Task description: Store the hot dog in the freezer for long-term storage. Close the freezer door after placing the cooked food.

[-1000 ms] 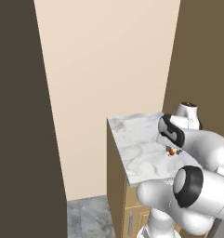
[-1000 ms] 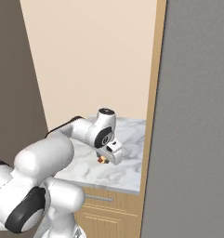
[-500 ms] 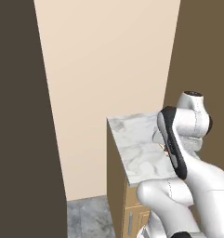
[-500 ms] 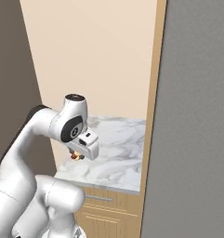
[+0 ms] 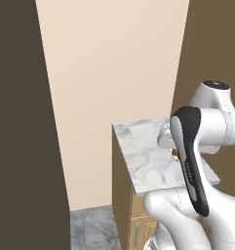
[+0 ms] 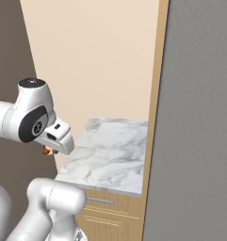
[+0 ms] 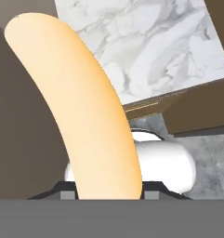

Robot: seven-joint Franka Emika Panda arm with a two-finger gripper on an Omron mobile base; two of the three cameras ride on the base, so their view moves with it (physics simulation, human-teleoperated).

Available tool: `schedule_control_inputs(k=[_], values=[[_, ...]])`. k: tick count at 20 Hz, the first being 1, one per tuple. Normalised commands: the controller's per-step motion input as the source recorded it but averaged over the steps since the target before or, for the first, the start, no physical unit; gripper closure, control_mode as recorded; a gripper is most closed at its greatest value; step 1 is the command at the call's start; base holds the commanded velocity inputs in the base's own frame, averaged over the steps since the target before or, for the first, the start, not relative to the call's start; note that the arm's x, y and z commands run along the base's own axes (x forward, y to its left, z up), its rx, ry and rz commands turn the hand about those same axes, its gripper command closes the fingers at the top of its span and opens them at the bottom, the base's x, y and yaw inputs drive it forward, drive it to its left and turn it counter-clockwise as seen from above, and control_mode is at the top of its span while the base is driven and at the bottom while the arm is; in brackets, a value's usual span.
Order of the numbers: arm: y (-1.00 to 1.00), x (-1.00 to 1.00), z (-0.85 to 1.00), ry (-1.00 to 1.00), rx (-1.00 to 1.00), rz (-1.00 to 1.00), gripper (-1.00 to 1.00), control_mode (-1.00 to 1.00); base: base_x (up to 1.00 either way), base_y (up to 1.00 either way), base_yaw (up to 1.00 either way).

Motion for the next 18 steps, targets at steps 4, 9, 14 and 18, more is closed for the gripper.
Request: schedule_control_inputs(k=[4,9,14,18], values=[[-0.10,-0.32,0.43,-0.02,0.00,0.06,1.00,-1.00,0.00,0.00,0.00],[0.00,-0.19,-0.07,0.00,-0.23,0.00,1.00,-1.00,0.00,0.00,0.00],[0.00,-0.17,-0.20,0.00,-0.15,0.00,1.00,-1.00,0.00,0.00,0.00],[0.00,-0.03,-0.06,0.00,0.00,0.00,1.00,-1.00,0.00,0.00,0.00]])
